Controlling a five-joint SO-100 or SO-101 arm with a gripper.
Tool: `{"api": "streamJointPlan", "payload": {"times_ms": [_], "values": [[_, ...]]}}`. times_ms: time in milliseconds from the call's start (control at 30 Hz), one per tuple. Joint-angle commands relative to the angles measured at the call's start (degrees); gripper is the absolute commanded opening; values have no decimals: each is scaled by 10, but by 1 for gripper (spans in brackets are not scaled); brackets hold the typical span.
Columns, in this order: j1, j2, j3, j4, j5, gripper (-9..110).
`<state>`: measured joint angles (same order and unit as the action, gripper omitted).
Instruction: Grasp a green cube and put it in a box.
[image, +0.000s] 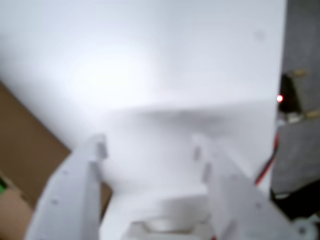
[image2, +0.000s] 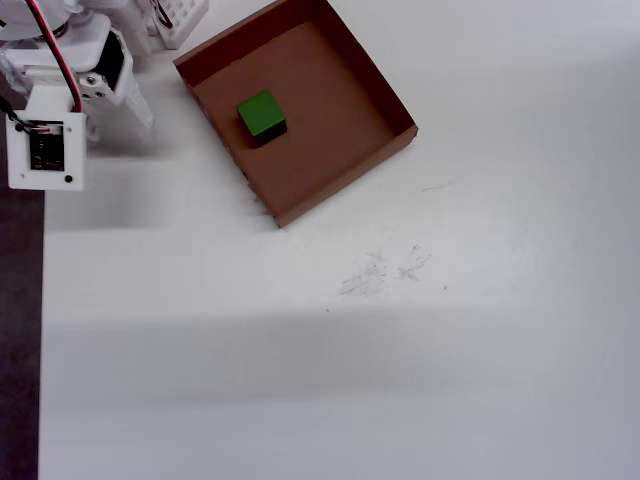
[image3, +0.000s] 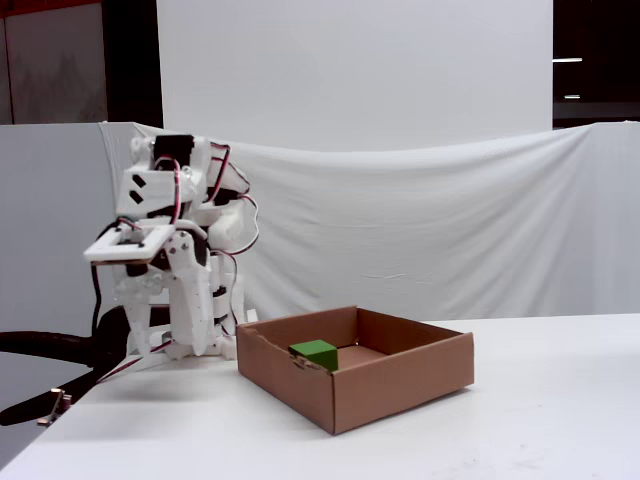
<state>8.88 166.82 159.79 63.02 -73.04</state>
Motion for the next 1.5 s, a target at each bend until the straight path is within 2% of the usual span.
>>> {"api": "streamJointPlan", "payload": {"times_ms": [0,233,500,1467], "values": [[18,58,19,20,20,23],[21,156,83,66,54,23],[11,156,105,70,88,23],[10,156,105,81,88,23]]}}
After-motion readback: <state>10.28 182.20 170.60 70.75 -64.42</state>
